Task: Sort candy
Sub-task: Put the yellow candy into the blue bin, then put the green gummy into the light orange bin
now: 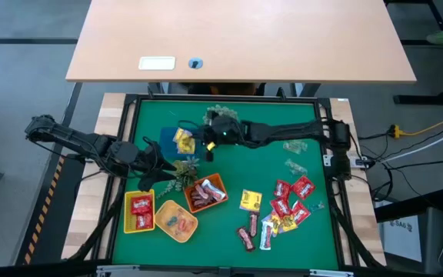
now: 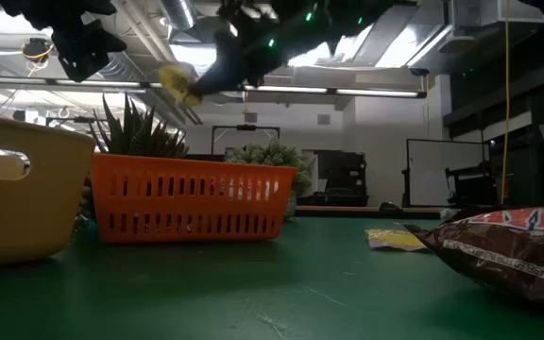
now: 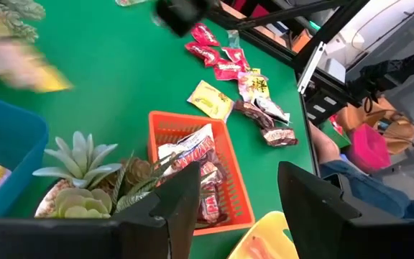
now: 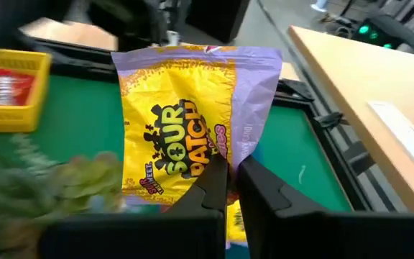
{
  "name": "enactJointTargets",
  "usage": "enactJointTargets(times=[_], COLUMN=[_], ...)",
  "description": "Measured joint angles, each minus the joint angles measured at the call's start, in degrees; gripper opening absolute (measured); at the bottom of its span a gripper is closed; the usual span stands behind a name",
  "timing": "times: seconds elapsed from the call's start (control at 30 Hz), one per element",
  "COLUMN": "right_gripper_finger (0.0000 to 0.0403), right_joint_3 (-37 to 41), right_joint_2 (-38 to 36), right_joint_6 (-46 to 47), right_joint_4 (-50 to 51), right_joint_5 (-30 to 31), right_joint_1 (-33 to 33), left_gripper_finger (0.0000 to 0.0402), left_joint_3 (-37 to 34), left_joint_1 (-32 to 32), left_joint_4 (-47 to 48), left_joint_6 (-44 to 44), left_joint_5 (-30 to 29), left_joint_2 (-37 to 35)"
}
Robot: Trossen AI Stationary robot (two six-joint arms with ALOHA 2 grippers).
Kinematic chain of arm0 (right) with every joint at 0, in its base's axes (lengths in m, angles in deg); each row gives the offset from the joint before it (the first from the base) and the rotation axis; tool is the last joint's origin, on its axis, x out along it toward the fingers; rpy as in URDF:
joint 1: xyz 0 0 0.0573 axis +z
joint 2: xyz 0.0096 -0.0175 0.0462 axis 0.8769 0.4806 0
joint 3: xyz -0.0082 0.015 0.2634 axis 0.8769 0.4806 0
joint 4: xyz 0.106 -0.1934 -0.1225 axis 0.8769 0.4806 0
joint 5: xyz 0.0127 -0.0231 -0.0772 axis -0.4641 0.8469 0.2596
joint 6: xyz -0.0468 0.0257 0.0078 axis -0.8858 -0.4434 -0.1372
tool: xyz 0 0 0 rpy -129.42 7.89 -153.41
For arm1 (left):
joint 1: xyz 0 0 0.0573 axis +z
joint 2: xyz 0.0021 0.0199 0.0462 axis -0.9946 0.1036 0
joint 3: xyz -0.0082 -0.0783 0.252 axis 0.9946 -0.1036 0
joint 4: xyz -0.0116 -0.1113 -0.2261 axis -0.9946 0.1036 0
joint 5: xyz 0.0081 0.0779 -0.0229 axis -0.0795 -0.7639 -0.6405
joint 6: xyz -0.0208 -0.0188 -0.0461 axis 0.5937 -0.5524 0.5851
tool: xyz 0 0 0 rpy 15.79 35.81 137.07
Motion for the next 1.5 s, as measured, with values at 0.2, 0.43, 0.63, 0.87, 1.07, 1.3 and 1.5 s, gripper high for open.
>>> enactJointTargets(times=[0.2,0.43,0.63,0.87,1.07,1.3,1.5], right_gripper_finger=[0.0031,0.0147,0.0223,0.0240,0.0237,0.0237,0.0237], right_joint_3=[0.1,0.0,-4.6,-22.1,-25.0,-8.2,13.7], right_joint_2=[1.5,1.6,1.4,0.1,-6.0,-21.0,-35.7], right_joint_6=[2.7,5.1,5.0,4.4,4.3,8.4,13.6], right_joint_4=[-2.6,-2.7,7.1,50.0,72.6,77.0,71.3], right_joint_5=[-1.4,-3.2,-3.7,-2.2,-1.4,0.9,5.9], right_joint_1=[-3.4,-4.6,-3.7,-4.1,-4.7,-5.0,-5.0], left_gripper_finger=[0.0172,0.0172,0.0172,0.0172,0.0172,0.0172,0.0172], left_joint_3=[0.0,0.0,0.0,0.0,0.0,0.1,0.1], left_joint_1=[0.0,0.0,0.0,0.0,0.0,0.0,-0.2], left_joint_4=[0.0,-0.2,-0.2,-0.2,-0.4,-1.0,-2.0], left_joint_6=[-0.1,-2.4,-2.4,-2.5,-2.5,-2.5,-2.4], left_joint_5=[0.0,0.0,0.0,0.0,-0.2,-0.2,-0.2], left_joint_2=[0.0,0.0,0.0,0.0,1.1,3.8,7.6])
